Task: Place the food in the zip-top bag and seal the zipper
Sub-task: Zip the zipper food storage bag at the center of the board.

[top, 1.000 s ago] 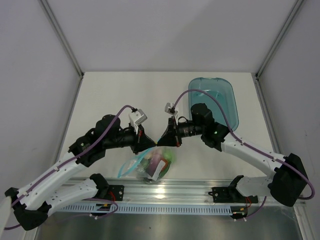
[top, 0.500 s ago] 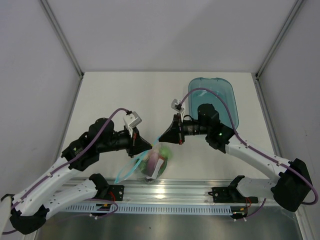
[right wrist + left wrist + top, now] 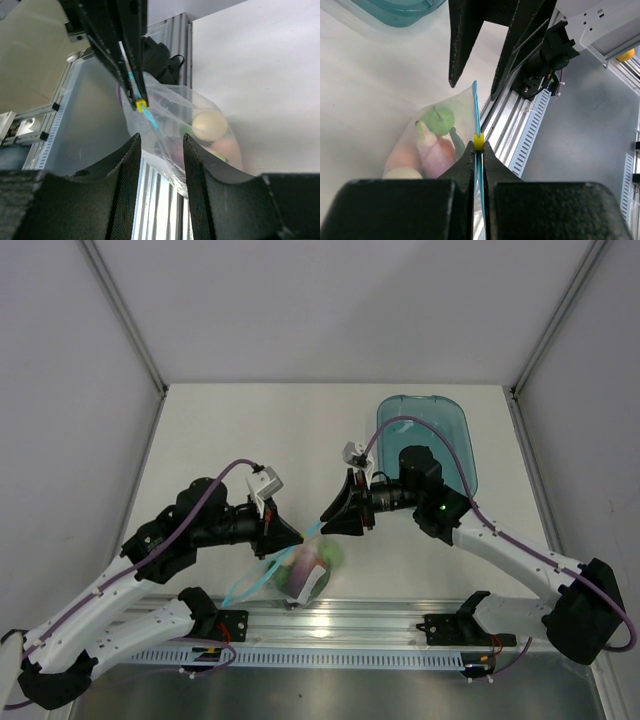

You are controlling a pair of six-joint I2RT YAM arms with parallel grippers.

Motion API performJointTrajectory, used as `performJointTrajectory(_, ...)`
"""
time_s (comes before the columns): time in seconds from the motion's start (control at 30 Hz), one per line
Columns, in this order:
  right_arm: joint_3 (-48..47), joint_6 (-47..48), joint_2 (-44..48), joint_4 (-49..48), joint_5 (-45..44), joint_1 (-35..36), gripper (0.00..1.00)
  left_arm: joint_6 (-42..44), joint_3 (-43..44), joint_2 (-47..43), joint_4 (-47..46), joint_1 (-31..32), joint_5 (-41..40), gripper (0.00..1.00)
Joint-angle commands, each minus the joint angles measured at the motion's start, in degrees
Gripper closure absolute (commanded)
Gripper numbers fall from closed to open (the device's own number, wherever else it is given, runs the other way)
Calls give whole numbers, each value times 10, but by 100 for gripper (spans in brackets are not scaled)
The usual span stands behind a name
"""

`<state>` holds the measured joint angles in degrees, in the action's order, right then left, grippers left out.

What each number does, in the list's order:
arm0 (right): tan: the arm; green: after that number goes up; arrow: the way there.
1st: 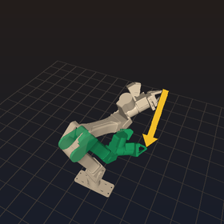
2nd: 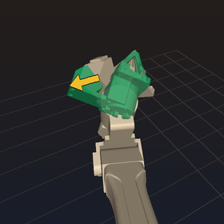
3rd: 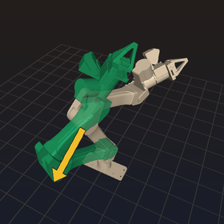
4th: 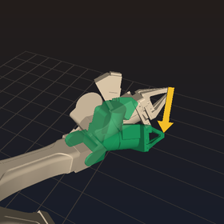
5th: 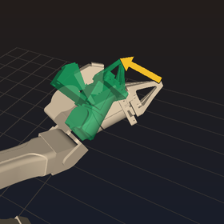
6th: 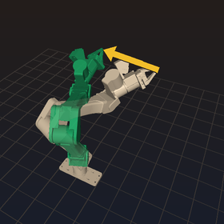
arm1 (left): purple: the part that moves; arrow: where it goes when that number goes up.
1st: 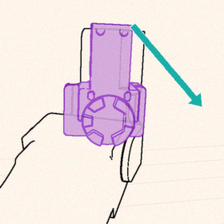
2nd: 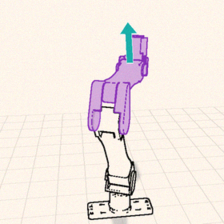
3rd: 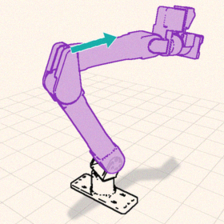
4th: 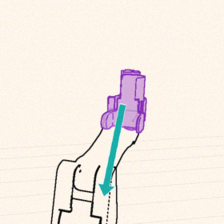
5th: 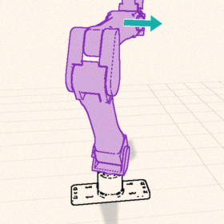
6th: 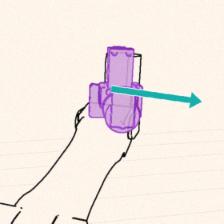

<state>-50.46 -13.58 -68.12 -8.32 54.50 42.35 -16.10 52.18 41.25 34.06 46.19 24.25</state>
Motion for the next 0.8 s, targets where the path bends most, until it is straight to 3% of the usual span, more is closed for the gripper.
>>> performJointTrajectory(0.0, -9, 7, -8, -48, 61, -2, 59, -10, 0, -1, -8, 2, 14, 99)
performJointTrajectory(0.3, -33, -3, -41, -60, 67, 12, 62, -10, -2, 5, -17, 2, 19, 99)
performJointTrajectory(0.6, -43, -9, -47, -71, 65, 27, 73, -10, -3, 12, -23, 2, 21, 99)
performJointTrajectory(0.77, -41, -8, -56, -69, 70, 34, 83, -10, -3, 13, -28, 2, 25, 99)
